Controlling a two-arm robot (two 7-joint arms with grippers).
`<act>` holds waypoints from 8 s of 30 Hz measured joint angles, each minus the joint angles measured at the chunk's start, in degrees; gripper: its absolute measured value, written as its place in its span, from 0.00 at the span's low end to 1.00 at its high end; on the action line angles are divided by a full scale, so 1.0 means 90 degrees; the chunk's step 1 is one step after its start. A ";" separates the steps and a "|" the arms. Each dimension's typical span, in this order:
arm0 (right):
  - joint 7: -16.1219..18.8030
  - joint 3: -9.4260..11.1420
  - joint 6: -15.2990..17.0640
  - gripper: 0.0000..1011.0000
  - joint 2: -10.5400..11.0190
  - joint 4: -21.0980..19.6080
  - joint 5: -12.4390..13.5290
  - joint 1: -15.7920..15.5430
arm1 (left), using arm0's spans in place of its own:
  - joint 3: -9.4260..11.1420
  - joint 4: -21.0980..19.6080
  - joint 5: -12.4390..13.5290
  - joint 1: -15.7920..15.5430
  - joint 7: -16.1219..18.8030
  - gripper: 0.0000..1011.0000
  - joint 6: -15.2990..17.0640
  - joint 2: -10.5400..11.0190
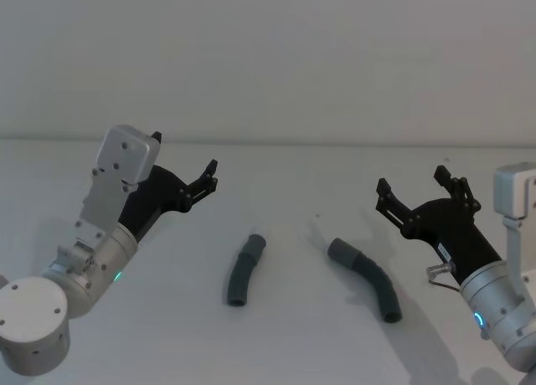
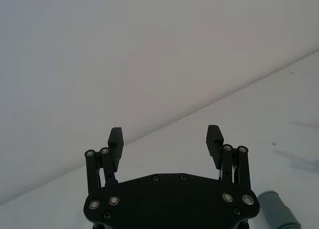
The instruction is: Use both hands to pick up one end of the pipe from the table, align the ends, and insert them.
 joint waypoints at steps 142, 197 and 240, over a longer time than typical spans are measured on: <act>0.0000 0.0000 0.0000 1.00 0.0000 0.0000 0.0000 0.0000 | 0.0795 0.0087 -0.0734 -0.1054 -0.1928 0.99 0.4517 -0.0232; 0.0105 -0.0013 0.0094 1.00 0.0109 -0.0037 -0.0033 -0.0009 | 0.0817 0.0309 -0.0514 -0.1079 -0.1933 0.35 0.4373 -0.0318; 0.1194 -0.0046 0.3429 1.00 0.1093 -0.0989 0.0111 -0.0046 | 0.0817 0.0310 -0.0515 -0.1078 -0.1933 0.35 0.4375 -0.0316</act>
